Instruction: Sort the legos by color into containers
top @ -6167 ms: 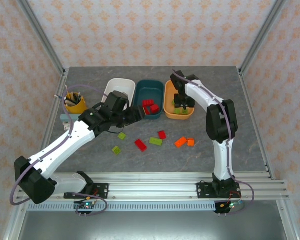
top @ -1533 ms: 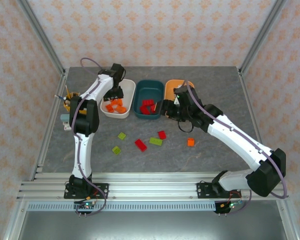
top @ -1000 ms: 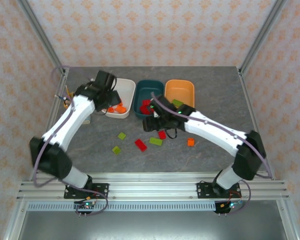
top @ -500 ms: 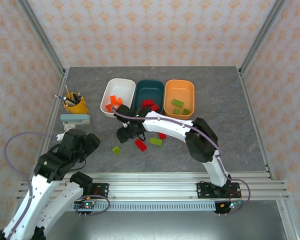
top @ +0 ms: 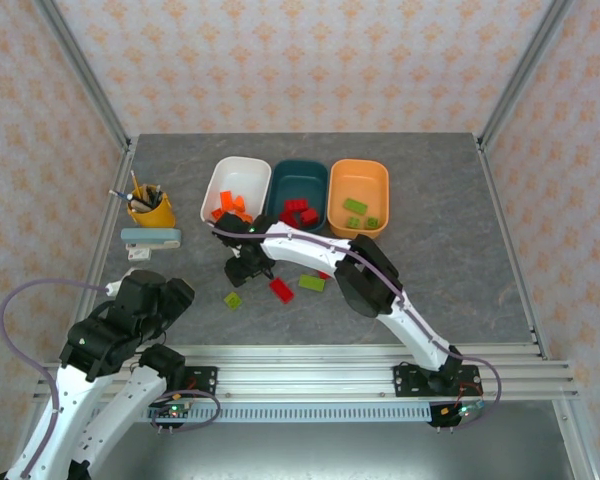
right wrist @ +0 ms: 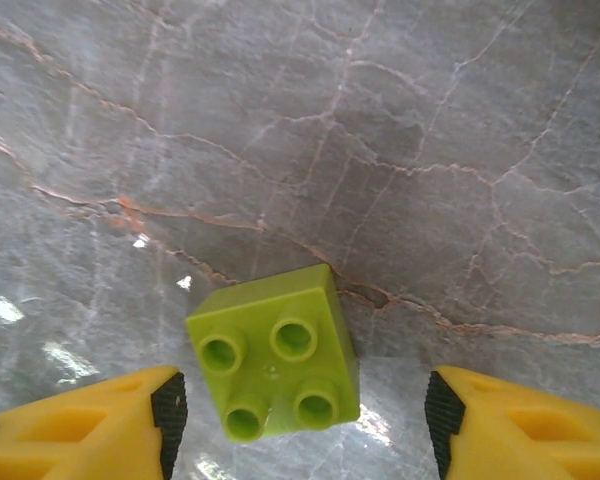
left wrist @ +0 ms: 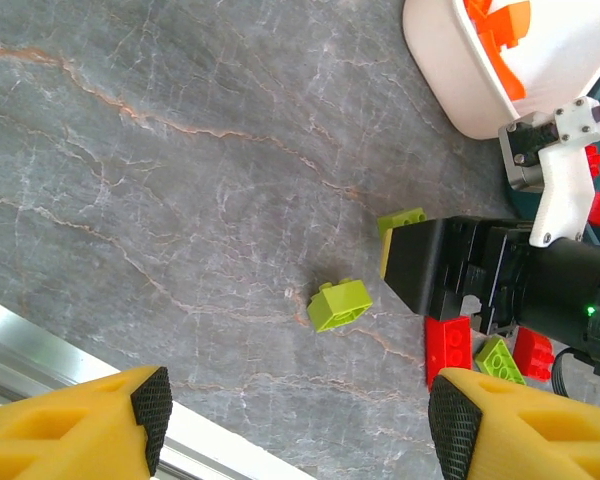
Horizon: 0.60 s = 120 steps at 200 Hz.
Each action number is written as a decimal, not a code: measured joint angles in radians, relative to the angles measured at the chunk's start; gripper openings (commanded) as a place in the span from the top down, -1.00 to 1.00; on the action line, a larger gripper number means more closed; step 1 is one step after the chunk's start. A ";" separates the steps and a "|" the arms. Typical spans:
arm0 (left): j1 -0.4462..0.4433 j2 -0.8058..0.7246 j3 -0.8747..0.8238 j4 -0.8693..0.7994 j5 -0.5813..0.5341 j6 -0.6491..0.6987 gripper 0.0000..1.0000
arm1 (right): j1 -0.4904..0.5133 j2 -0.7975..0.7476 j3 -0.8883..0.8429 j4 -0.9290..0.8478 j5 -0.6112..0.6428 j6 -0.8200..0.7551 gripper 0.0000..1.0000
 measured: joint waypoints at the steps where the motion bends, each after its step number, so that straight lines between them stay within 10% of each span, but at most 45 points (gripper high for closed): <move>1: 0.000 0.000 0.000 0.000 0.000 0.000 -0.43 | 0.000 0.001 0.000 -0.001 0.000 0.001 -0.22; 120: 0.000 0.000 0.000 0.003 0.037 0.008 -0.43 | 0.000 0.062 0.103 -0.057 0.060 0.002 0.49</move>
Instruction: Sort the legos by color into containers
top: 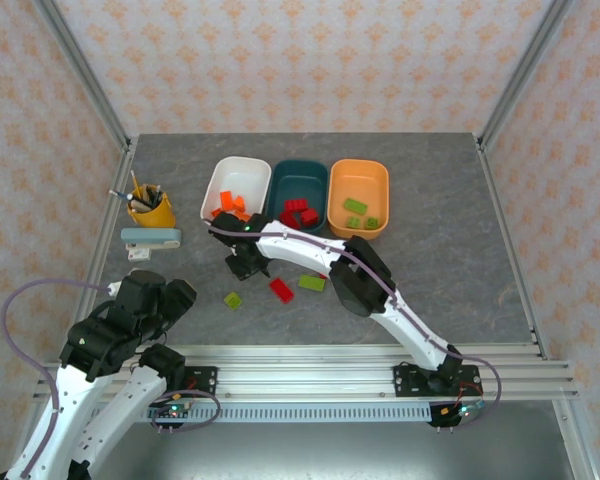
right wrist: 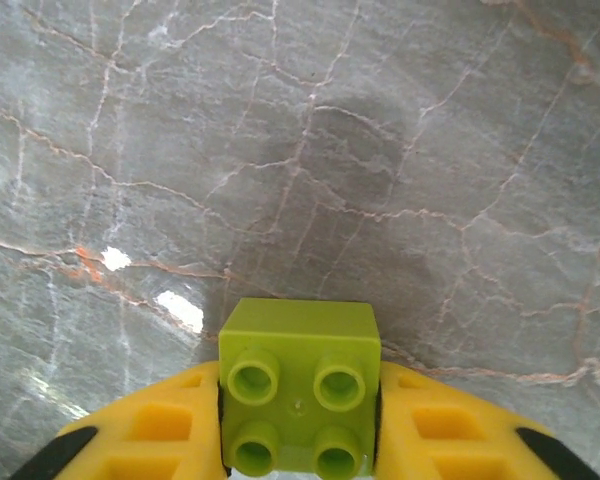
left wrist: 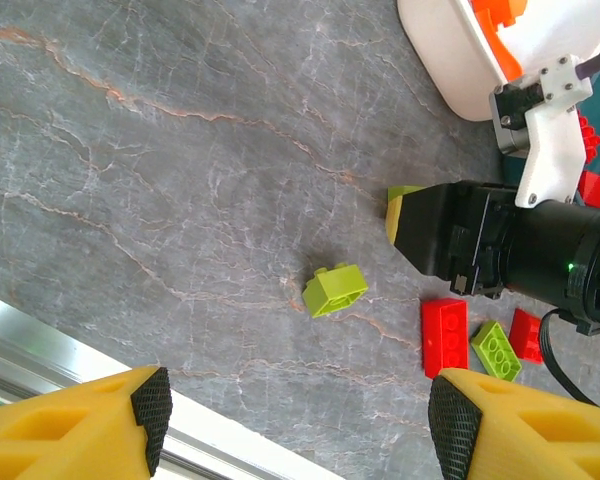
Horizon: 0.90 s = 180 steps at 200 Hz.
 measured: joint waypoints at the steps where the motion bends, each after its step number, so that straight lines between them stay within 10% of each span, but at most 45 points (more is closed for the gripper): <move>1: 0.000 0.000 0.000 0.001 0.001 0.000 -0.43 | 0.000 0.000 0.000 0.000 0.002 0.001 0.49; 59: 0.000 0.119 0.061 0.134 0.109 0.136 -0.44 | -0.054 -0.227 -0.182 0.025 0.085 0.011 0.49; 115: -0.062 0.376 0.170 0.354 0.170 0.229 -0.44 | -0.386 -0.629 -0.402 0.062 0.151 0.042 0.49; 180: -0.259 0.671 0.280 0.536 0.150 0.229 -0.44 | -0.608 -0.527 -0.400 0.029 0.169 0.105 0.47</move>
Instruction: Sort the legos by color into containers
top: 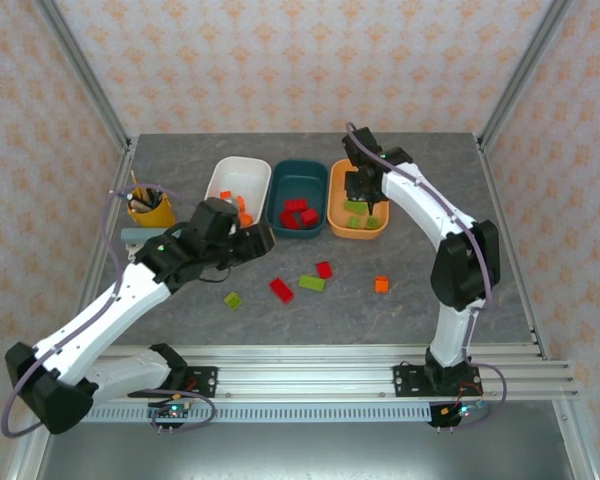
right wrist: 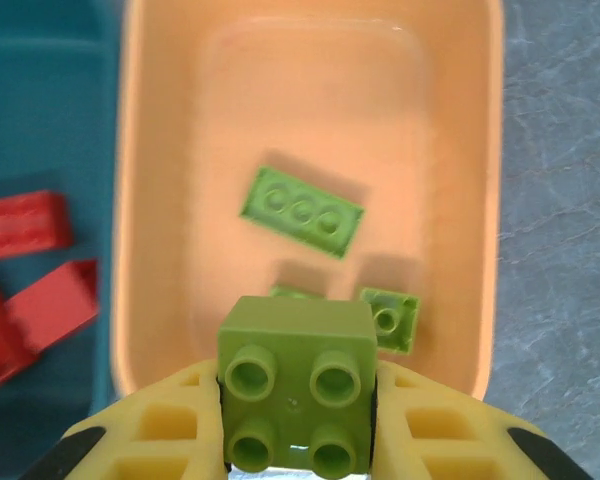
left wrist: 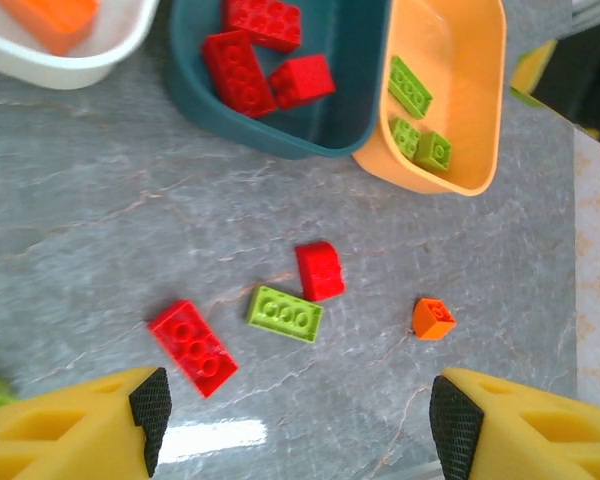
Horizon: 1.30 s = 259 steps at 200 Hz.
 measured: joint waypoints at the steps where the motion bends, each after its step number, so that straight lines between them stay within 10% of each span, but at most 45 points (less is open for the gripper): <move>1: -0.003 0.005 0.002 0.004 -0.001 0.000 -0.44 | -0.003 0.007 0.005 0.000 0.000 0.002 0.47; 75: -0.051 0.152 0.090 0.105 -0.023 -0.003 -0.44 | -0.082 0.402 0.365 -0.029 -0.045 0.055 0.38; 156: -0.074 0.239 0.127 0.101 -0.031 0.005 -0.45 | -0.097 0.485 0.487 -0.103 -0.103 0.067 -0.24; 259: -0.253 0.691 0.481 0.009 0.019 0.002 -0.43 | -0.098 -0.611 -0.261 -0.070 -0.088 0.181 -0.27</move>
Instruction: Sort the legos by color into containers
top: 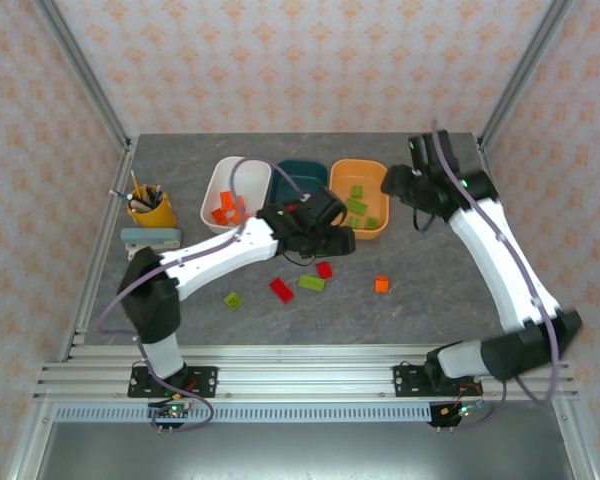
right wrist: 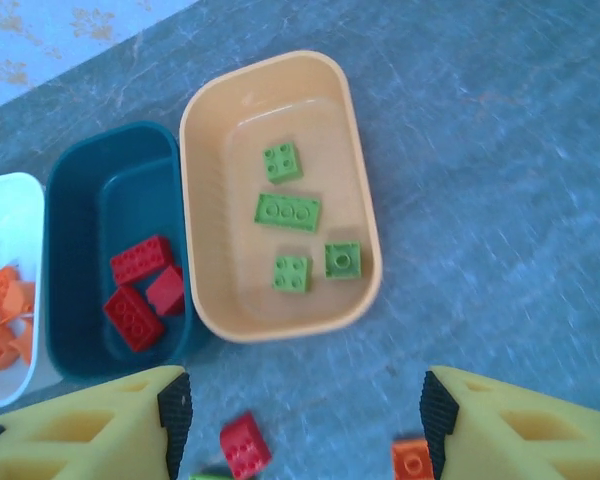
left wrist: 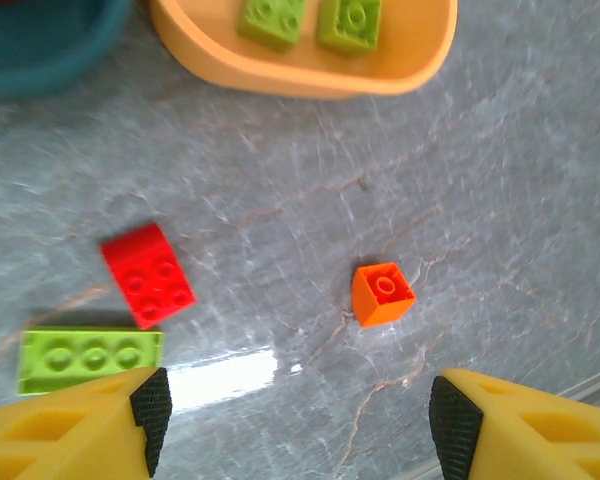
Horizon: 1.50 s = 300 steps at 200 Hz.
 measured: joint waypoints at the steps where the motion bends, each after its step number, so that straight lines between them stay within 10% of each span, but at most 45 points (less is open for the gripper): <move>1: -0.002 0.004 0.004 -0.002 0.000 -0.001 -0.43 | 0.000 -0.014 -0.011 -0.003 -0.002 0.004 -0.26; 118: -0.163 0.518 0.498 -0.214 0.003 -0.013 -0.45 | 0.000 -0.674 -0.366 -0.356 -0.121 0.268 -0.37; 300: -0.178 0.671 0.642 -0.269 -0.059 0.013 0.45 | 0.000 -0.813 -0.393 -0.440 -0.143 0.333 -0.64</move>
